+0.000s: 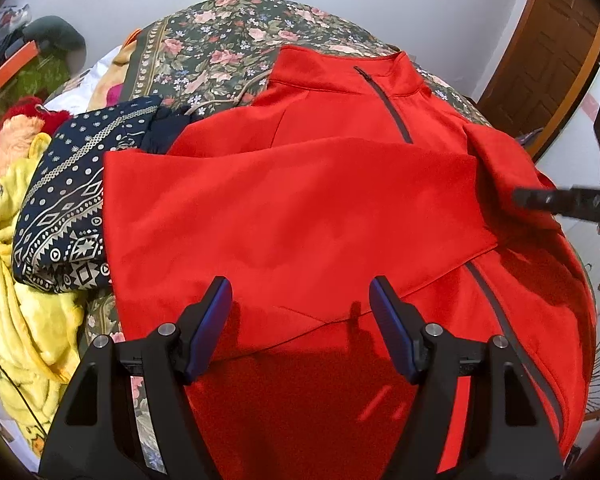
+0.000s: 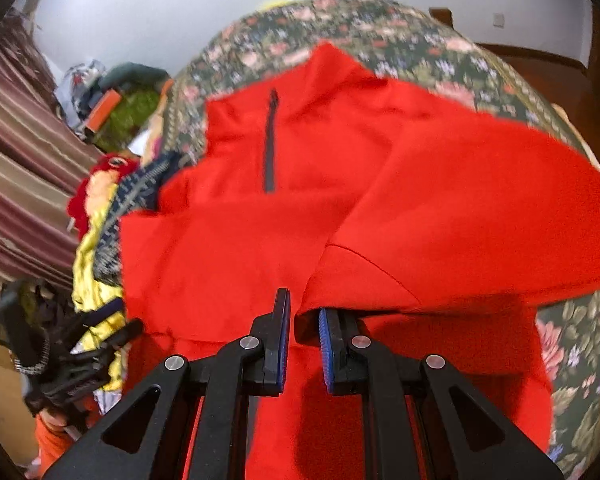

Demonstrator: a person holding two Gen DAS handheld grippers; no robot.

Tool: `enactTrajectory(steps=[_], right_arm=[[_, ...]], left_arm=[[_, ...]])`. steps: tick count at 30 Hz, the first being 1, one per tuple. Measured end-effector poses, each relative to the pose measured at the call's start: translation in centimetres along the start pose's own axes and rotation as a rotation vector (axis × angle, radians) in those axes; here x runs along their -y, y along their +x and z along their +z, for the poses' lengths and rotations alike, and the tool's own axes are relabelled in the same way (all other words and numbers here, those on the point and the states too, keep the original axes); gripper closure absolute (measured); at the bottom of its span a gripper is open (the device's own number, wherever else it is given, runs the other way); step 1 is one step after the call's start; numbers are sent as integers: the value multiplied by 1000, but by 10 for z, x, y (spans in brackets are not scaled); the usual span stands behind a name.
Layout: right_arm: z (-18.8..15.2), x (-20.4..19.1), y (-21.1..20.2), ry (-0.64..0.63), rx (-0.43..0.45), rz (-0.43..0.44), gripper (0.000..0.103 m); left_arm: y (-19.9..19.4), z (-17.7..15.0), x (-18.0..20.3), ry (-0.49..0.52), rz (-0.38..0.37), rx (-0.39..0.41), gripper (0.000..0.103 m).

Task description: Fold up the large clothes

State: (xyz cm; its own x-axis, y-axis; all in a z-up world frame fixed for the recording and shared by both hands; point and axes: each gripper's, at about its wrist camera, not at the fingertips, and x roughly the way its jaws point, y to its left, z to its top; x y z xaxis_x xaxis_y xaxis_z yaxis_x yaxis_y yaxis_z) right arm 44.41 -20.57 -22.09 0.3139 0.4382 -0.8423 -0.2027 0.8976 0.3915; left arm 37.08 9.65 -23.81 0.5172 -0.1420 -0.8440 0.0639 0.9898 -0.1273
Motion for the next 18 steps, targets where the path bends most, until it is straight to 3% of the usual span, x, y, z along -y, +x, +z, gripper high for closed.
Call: enactTrajectory(steps=[8, 18], right_arm=[[-23, 12, 29, 8, -159, -102, 92], [-44, 29, -2, 32, -173, -24, 92]], left_arm=[[1, -3, 1, 0, 4, -11, 33], [-7, 2, 22, 47, 10, -7, 33]])
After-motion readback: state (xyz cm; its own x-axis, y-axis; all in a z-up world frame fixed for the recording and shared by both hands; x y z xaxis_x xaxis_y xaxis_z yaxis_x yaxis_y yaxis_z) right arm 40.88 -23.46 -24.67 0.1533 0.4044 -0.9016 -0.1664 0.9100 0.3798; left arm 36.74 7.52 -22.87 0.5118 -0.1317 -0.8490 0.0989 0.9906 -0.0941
